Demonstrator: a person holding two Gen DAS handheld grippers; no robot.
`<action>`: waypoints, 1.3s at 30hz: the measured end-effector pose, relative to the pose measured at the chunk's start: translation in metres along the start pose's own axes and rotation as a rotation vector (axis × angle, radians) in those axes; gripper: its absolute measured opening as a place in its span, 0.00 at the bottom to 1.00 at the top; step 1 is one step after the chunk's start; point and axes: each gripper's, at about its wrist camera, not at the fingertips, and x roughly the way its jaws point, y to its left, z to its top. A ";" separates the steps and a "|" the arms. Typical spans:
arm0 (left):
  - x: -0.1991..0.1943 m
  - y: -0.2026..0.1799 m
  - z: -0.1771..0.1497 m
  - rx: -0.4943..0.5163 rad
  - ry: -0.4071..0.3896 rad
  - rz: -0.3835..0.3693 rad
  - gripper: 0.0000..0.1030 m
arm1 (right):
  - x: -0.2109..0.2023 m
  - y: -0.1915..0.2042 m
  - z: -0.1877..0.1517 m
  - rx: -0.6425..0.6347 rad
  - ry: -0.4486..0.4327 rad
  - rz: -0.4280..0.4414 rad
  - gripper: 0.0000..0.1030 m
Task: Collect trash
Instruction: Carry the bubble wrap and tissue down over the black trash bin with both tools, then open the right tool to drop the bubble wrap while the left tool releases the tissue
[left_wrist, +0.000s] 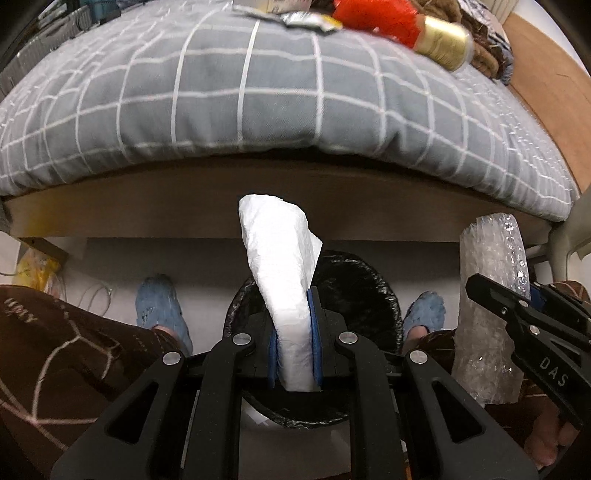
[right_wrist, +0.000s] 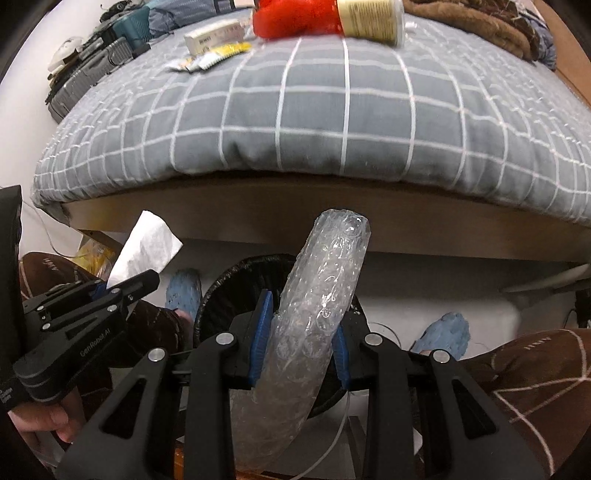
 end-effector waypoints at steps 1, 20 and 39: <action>0.005 0.001 0.000 0.003 0.001 0.005 0.12 | 0.006 -0.001 0.001 0.003 0.010 0.001 0.28; 0.046 0.028 0.004 -0.066 0.077 0.023 0.12 | 0.076 0.032 -0.005 -0.080 0.132 0.026 0.35; 0.057 -0.008 0.000 0.002 0.085 -0.009 0.13 | 0.046 -0.018 -0.015 -0.001 0.045 -0.088 0.90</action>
